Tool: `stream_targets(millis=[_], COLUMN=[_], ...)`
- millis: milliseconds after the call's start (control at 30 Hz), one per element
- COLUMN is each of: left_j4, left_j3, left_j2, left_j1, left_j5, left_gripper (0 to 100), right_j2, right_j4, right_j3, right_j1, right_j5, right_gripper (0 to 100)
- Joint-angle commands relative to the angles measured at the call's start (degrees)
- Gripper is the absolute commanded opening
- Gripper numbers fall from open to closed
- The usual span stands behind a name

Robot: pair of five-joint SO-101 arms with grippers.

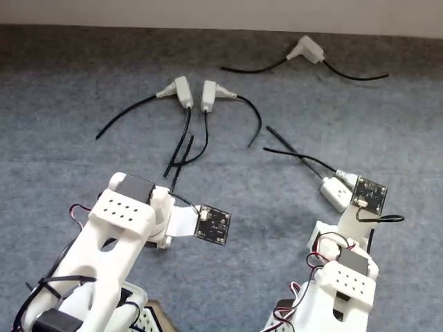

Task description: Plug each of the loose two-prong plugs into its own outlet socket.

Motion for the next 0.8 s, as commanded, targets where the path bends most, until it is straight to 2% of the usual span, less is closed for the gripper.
stream_targets(millis=[0, 667, 767], left_j4=[3.2, 0.4, -2.5], left_j3=[-5.1, 3.1, 3.3], left_j2=[-0.4, 0.0, 0.0], left_j1=[1.1, 1.3, 0.9], left_j5=[-7.6, -7.6, -7.6], left_gripper=[1, 1, 1], right_j2=[-0.6, -0.6, -0.6], right_j4=[-1.1, -1.1, -1.1], right_j3=[-0.4, -0.3, -0.3], right_j1=[-0.6, -0.6, -0.6], right_j5=[0.7, 0.7, 0.7], right_gripper=[0.7, 0.7, 0.7])
